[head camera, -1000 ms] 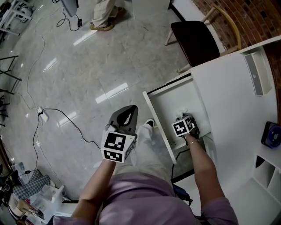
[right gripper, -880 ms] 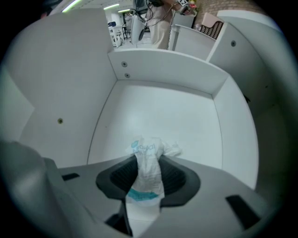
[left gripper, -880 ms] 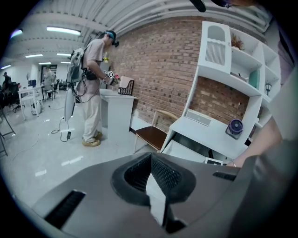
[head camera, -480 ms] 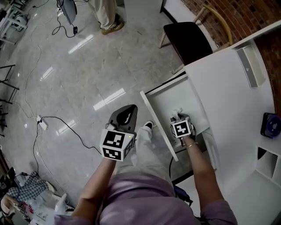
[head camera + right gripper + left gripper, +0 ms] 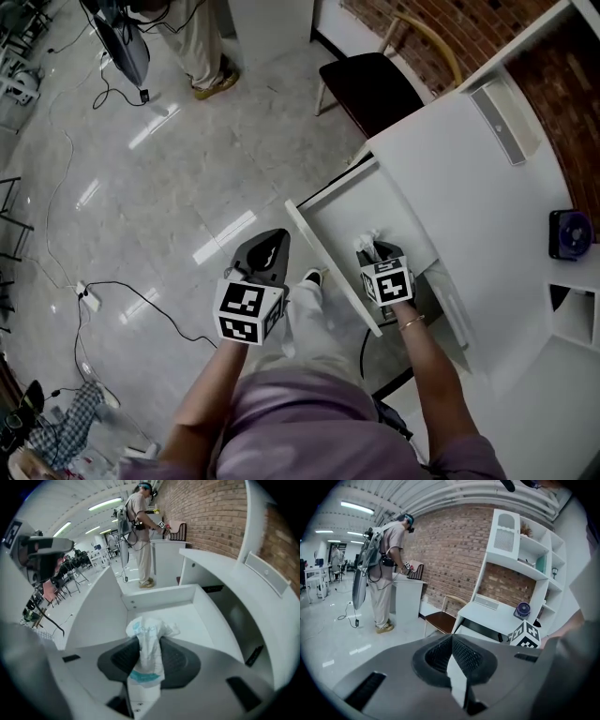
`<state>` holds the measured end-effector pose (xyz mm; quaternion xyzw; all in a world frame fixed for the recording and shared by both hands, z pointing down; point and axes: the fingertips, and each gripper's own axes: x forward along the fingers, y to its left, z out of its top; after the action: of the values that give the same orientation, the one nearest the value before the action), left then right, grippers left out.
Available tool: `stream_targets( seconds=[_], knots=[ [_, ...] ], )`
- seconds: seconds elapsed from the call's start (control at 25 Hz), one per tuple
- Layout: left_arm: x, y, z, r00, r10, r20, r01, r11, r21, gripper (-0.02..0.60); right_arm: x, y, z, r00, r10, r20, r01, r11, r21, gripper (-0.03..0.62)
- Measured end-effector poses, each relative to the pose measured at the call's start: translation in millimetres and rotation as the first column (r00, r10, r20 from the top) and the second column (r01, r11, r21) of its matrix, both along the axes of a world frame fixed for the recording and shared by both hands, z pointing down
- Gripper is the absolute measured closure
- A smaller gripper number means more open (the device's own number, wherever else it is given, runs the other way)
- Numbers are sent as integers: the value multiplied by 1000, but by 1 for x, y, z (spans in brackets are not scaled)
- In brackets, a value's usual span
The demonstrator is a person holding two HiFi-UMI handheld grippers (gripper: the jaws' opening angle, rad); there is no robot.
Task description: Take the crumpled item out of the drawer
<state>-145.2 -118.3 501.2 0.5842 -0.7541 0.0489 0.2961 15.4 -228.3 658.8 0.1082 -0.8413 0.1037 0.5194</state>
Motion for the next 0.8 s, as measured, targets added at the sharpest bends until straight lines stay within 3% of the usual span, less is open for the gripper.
stream_targets(
  seconds=[0.44,0.8],
  knots=[
    [7,3,-9,997,82,17,-82,996,25,581,2,0,-76,979,137,154,-145,988,44,459],
    [15,7,-22,987,151,49,-154,987,55,581,21,11,-131,916,272,295,-298,954,46,459]
  ],
)
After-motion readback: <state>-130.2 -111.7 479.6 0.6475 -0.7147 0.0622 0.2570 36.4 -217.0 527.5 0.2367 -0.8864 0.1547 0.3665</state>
